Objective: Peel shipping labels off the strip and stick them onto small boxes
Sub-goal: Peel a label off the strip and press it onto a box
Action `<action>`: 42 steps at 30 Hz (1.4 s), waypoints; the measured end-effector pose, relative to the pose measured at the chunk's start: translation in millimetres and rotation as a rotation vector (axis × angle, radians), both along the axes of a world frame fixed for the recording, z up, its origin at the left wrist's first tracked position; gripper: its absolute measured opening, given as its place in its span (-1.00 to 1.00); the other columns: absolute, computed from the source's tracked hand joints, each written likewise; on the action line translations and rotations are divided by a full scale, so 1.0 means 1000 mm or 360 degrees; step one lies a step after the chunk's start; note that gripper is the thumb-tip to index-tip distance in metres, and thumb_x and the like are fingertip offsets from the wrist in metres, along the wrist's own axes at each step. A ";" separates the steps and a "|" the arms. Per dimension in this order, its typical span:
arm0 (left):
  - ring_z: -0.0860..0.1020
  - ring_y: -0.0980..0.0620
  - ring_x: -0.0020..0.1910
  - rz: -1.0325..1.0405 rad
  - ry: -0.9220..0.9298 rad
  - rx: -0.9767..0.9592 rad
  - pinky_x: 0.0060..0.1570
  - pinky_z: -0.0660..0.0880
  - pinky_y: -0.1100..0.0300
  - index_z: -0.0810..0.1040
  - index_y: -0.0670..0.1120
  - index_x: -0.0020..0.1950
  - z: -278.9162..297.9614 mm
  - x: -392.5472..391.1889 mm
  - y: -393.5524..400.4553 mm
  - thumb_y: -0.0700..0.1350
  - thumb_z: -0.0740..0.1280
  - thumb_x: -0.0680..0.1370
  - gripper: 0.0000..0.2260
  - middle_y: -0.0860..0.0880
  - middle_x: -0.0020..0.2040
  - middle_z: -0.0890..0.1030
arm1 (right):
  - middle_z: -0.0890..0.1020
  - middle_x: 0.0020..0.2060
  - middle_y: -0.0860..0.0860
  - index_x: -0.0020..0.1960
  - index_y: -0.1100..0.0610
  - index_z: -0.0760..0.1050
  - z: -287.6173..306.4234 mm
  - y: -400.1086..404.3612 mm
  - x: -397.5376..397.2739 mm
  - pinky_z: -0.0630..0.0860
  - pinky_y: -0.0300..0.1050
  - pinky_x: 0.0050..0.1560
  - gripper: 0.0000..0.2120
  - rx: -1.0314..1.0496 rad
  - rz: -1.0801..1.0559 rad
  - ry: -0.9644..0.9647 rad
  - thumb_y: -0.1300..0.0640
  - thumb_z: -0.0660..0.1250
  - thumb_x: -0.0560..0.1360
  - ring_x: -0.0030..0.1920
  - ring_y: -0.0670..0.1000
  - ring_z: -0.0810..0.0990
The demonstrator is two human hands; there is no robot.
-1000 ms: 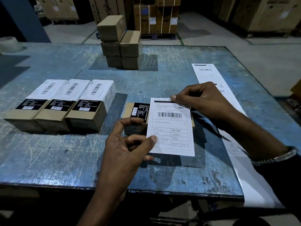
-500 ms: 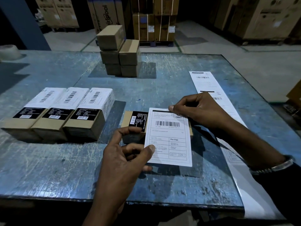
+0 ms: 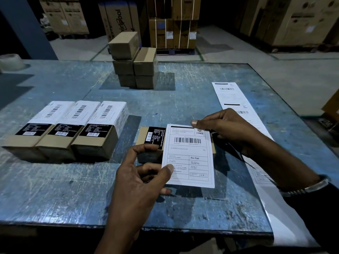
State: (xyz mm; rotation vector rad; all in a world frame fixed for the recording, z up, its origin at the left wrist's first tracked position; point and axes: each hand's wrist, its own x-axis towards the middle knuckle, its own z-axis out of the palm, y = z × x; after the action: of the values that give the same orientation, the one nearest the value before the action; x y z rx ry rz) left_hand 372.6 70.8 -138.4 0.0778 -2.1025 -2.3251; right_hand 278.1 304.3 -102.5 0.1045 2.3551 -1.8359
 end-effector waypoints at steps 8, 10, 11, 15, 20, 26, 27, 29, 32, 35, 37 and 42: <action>0.74 -0.06 -0.28 0.0007 -0.0004 0.0010 -0.36 0.65 0.14 0.54 0.00 0.18 -0.001 0.000 -0.001 -0.33 0.51 0.51 -0.64 -0.14 -0.18 0.77 | 0.81 -0.15 -0.02 -0.01 0.07 0.80 -0.003 0.011 -0.008 0.71 -0.15 -0.04 -0.79 0.0314 -0.0140 0.0310 -0.05 0.48 0.62 -0.07 -0.04 0.78; 0.75 -0.11 -0.26 0.0010 -0.0004 -0.0019 -0.33 0.68 0.05 0.54 0.00 0.20 -0.003 -0.001 0.000 -0.31 0.53 0.51 -0.63 -0.15 -0.17 0.77 | 0.79 -0.14 -0.08 -0.03 0.02 0.78 -0.005 0.009 -0.008 0.72 -0.08 -0.07 -0.78 0.0457 -0.0265 0.0716 -0.10 0.47 0.62 -0.07 -0.11 0.76; 0.75 -0.13 -0.24 0.0014 -0.0002 -0.0033 -0.30 0.70 0.01 0.54 0.01 0.20 -0.003 -0.001 -0.001 -0.30 0.53 0.51 -0.63 -0.15 -0.17 0.77 | 0.78 -0.13 -0.11 -0.05 0.02 0.77 -0.006 0.006 -0.006 0.70 -0.11 -0.08 -0.79 0.0540 -0.0271 0.0940 -0.09 0.47 0.62 -0.06 -0.13 0.75; 0.76 -0.09 -0.22 0.0022 0.0000 -0.0031 -0.33 0.68 0.07 0.55 0.01 0.19 -0.003 -0.002 0.000 -0.31 0.53 0.51 -0.63 -0.15 -0.19 0.77 | 0.74 0.02 -0.12 0.12 0.06 0.75 -0.016 -0.011 0.004 0.61 -0.11 0.09 -0.85 0.0816 0.0063 0.1468 0.01 0.48 0.64 0.09 -0.12 0.68; 0.74 -0.18 -0.21 0.0031 -0.0001 -0.0011 -0.33 0.68 0.09 0.56 0.02 0.20 -0.005 -0.002 -0.001 -0.32 0.52 0.51 -0.63 -0.19 -0.17 0.76 | 0.52 0.49 -0.19 0.56 -0.18 0.46 -0.017 -0.019 0.009 0.41 0.00 0.52 -0.47 0.0871 0.0391 0.0893 -0.21 0.41 0.62 0.50 -0.19 0.42; 0.77 -0.13 -0.16 0.0004 -0.0017 -0.0067 -0.28 0.69 0.02 0.54 0.05 0.21 -0.006 -0.001 -0.002 -0.27 0.53 0.51 -0.63 -0.11 -0.11 0.79 | 0.40 0.57 -0.22 0.63 -0.28 0.27 -0.011 -0.004 -0.005 0.38 -0.09 0.38 -0.23 0.0715 0.0360 0.0289 -0.41 0.37 0.48 0.48 -0.09 0.44; 0.77 -0.13 -0.15 0.0005 -0.0016 -0.0068 -0.29 0.69 0.03 0.54 0.05 0.22 -0.005 -0.001 -0.002 -0.26 0.53 0.51 -0.63 -0.11 -0.10 0.79 | 0.41 0.56 -0.21 0.63 -0.26 0.28 -0.011 -0.001 -0.006 0.39 -0.08 0.40 -0.28 0.0724 0.0332 0.0313 -0.37 0.37 0.53 0.47 -0.09 0.44; 0.77 -0.14 -0.16 0.0011 -0.0024 -0.0059 -0.29 0.69 0.02 0.54 0.03 0.23 -0.004 -0.001 -0.003 -0.25 0.52 0.52 -0.64 -0.10 -0.08 0.79 | 0.47 0.51 -0.20 0.61 -0.21 0.35 -0.009 0.002 -0.007 0.41 -0.04 0.49 -0.37 0.0665 0.0210 0.0435 -0.28 0.39 0.59 0.45 -0.18 0.45; 0.76 -0.18 -0.22 0.0037 -0.0033 -0.0049 -0.32 0.70 -0.02 0.54 0.02 0.24 -0.001 0.001 -0.004 -0.20 0.50 0.55 -0.69 -0.08 -0.08 0.79 | 0.55 0.42 -0.24 0.55 -0.22 0.42 -0.004 0.000 -0.003 0.44 -0.02 0.47 -0.35 0.0470 0.0068 0.0481 -0.35 0.41 0.51 0.44 -0.25 0.48; 0.72 -0.32 -0.27 0.0006 -0.0034 -0.0115 -0.27 0.71 -0.11 0.51 0.10 0.32 0.002 0.005 -0.005 -0.11 0.48 0.55 -0.62 -0.08 -0.09 0.79 | 0.46 0.52 -0.23 0.60 -0.32 0.29 -0.005 -0.005 0.001 0.46 0.01 0.44 -0.05 0.0643 0.0346 0.0319 -0.48 0.50 0.27 0.45 -0.13 0.48; 0.74 -0.31 -0.22 -0.0048 -0.0059 -0.0114 -0.29 0.70 -0.06 0.48 0.16 0.37 0.006 0.009 -0.004 -0.13 0.47 0.56 -0.57 -0.09 -0.08 0.80 | 0.45 0.54 -0.19 0.62 -0.29 0.28 -0.008 -0.007 0.002 0.48 -0.01 0.46 0.03 0.0600 0.0437 0.0245 -0.43 0.56 0.22 0.45 -0.12 0.49; 0.75 -0.16 -0.29 0.0035 -0.0069 -0.0090 -0.38 0.63 0.08 0.54 0.24 0.33 0.015 0.022 -0.012 -0.02 0.49 0.45 -0.54 -0.16 -0.20 0.77 | 0.57 0.43 -0.14 0.58 -0.16 0.40 -0.008 0.002 -0.004 0.48 -0.36 0.16 -0.19 0.0378 0.0325 0.0195 -0.27 0.53 0.37 0.38 -0.16 0.55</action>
State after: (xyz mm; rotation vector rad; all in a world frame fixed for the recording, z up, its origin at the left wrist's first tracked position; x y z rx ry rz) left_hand 394.2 59.0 -123.4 0.1516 -2.1737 -2.2702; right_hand 273.7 306.6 -110.8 -0.2201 2.5500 -1.5062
